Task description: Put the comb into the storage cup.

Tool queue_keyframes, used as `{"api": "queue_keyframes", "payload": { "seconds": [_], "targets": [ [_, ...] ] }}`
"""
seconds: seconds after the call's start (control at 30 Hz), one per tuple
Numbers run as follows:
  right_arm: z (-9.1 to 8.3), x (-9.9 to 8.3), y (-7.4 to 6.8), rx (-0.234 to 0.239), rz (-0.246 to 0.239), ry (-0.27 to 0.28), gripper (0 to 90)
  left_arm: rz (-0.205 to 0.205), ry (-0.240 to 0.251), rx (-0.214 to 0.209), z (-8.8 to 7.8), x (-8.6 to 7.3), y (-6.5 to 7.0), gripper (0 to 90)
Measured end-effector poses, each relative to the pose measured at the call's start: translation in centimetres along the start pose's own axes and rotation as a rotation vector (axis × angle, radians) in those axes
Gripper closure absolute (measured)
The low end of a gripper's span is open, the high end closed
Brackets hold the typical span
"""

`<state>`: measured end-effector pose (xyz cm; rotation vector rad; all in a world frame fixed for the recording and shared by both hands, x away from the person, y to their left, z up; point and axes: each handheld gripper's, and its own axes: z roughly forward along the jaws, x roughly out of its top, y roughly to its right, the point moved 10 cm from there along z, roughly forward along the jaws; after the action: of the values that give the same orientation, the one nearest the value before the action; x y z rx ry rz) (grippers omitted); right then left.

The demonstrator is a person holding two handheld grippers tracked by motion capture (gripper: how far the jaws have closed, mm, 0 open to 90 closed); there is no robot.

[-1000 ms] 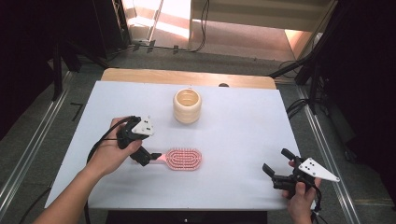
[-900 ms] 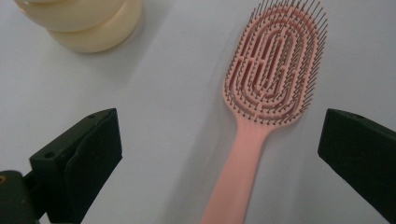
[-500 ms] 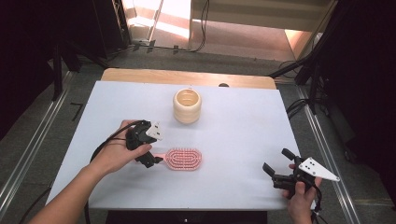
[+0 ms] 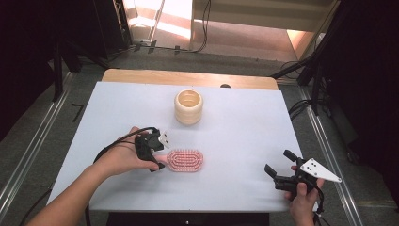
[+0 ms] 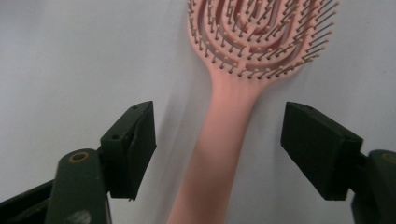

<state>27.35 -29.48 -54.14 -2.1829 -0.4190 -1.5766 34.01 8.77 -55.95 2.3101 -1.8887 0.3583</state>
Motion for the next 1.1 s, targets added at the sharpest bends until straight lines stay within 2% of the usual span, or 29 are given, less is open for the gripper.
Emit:
{"api": "queue_keyframes", "payload": {
  "seconds": [0.13, 0.17, 0.27, 0.33, 0.6, 0.67, 0.73, 0.9, 1.1],
  "targets": [
    [0.03, 0.0, 0.0, -0.001, -0.003, 0.0, 0.0, 0.016, -0.032, 0.0, 0.08, -0.03, -0.13, 37.7],
    [0.01, 0.0, -0.01, 0.001, -0.003, 0.0, 0.0, 0.008, -0.028, 0.0, 0.15, 0.05, -0.09, 40.1],
    [0.02, 0.0, 0.01, 0.0, -0.001, 0.0, 0.0, 0.021, -0.044, 0.0, 0.2, 0.08, -0.22, 42.9],
    [0.06, 0.0, 0.03, -0.001, -0.008, 0.0, 0.0, 0.018, -0.048, -0.006, 0.36, 0.13, -0.15, 48.0],
    [0.02, 0.0, 0.04, -0.002, -0.001, 0.0, 0.0, 0.058, -0.094, -0.015, 0.59, 0.26, -0.11, 54.3],
    [0.02, 0.0, 0.02, 0.0, -0.001, 0.0, 0.0, 0.075, -0.107, -0.027, 0.73, 0.19, -0.03, 60.3],
    [0.01, 0.01, 0.06, -0.002, 0.003, 0.001, 0.0, 0.069, -0.108, -0.04, 0.82, 0.22, 0.04, 63.5],
    [0.0, 0.01, 0.08, -0.003, 0.003, 0.001, 0.0, 0.102, -0.116, -0.043, 0.88, 0.23, 0.09, 64.0],
    [-0.01, 0.02, -0.01, -0.002, -0.002, 0.002, 0.0, 0.137, -0.133, -0.047, 0.92, 0.34, 0.26, 68.5]
  ]
}}
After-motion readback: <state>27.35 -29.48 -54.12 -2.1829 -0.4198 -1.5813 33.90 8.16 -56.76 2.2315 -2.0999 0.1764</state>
